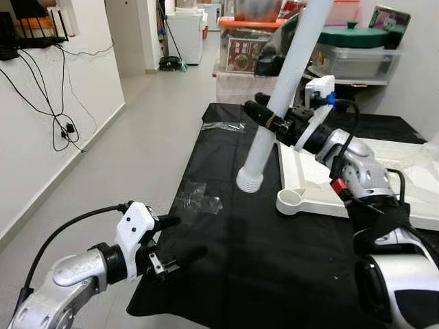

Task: Building children table

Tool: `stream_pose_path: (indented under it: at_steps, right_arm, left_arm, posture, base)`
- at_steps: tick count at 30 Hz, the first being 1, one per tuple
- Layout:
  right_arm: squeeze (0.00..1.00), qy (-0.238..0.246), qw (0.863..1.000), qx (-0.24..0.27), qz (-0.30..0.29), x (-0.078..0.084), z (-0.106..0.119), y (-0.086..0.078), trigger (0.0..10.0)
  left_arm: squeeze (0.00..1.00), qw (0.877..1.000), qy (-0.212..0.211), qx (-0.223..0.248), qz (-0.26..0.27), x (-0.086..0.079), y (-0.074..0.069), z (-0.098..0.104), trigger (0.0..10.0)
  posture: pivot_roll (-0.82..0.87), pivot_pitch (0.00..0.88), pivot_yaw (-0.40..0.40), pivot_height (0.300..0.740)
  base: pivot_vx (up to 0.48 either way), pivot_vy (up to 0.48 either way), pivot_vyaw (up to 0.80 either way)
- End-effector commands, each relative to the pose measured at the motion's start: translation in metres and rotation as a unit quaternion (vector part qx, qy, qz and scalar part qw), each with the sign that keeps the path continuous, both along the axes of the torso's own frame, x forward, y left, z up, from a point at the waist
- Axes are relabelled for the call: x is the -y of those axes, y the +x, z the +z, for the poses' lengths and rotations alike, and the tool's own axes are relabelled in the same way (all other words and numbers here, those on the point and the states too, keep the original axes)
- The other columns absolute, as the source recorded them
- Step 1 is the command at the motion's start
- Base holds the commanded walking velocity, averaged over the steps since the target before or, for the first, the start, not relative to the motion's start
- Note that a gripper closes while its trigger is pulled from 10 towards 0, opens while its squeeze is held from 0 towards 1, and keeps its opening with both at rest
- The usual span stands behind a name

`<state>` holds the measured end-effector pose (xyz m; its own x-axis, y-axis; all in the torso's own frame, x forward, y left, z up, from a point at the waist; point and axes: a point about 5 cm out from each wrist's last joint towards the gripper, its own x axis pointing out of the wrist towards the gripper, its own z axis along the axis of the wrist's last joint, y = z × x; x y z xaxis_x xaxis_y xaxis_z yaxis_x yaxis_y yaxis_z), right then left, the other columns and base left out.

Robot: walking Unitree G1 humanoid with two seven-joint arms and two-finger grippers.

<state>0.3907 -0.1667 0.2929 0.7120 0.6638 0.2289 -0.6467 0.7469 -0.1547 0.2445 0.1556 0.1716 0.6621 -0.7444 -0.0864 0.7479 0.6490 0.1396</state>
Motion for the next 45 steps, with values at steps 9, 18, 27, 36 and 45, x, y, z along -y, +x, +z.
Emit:
stream_pose_path:
  at_steps: [9,18,27,36,45]
  right_arm:
    - [0.0,-0.074,0.991,0.018,-0.112,0.009,-0.026,0.008,0.0]
    - [0.0,-0.095,0.982,0.012,-0.165,0.029,-0.034,0.011,0.0]
    - [0.0,-0.104,0.963,0.043,-0.244,0.048,-0.035,0.01,0.0]
    - [0.0,-0.107,0.975,0.031,-0.19,0.025,-0.059,0.007,0.0]
    - [0.0,-0.119,0.975,0.017,-0.185,0.024,-0.076,0.004,0.0]
  left_arm:
    - [0.0,1.0,-0.009,-0.016,0.023,0.006,-0.006,-0.011,10.0]
    - [0.0,0.999,-0.005,-0.014,0.03,0.006,-0.006,-0.015,10.0]
    - [0.0,0.999,-0.008,-0.011,0.04,0.006,-0.004,-0.016,10.0]
    - [0.0,0.999,-0.006,-0.012,0.045,0.004,-0.002,-0.017,10.0]
    - [0.0,0.998,-0.011,-0.01,0.055,0.0,0.001,-0.016,10.0]
  posture:
    - [0.11,0.0,-0.04,0.74]
    - [0.11,0.0,-0.04,0.74]
    - [0.1,0.0,-0.04,0.74]
    - [0.1,0.0,-0.039,0.74]
    - [0.1,0.0,-0.04,0.74]
  base:
    - [0.0,0.0,0.0]
    - [0.0,0.0,0.0]
    - [0.0,0.0,0.0]
    - [0.0,0.0,0.0]
    - [0.0,0.0,0.0]
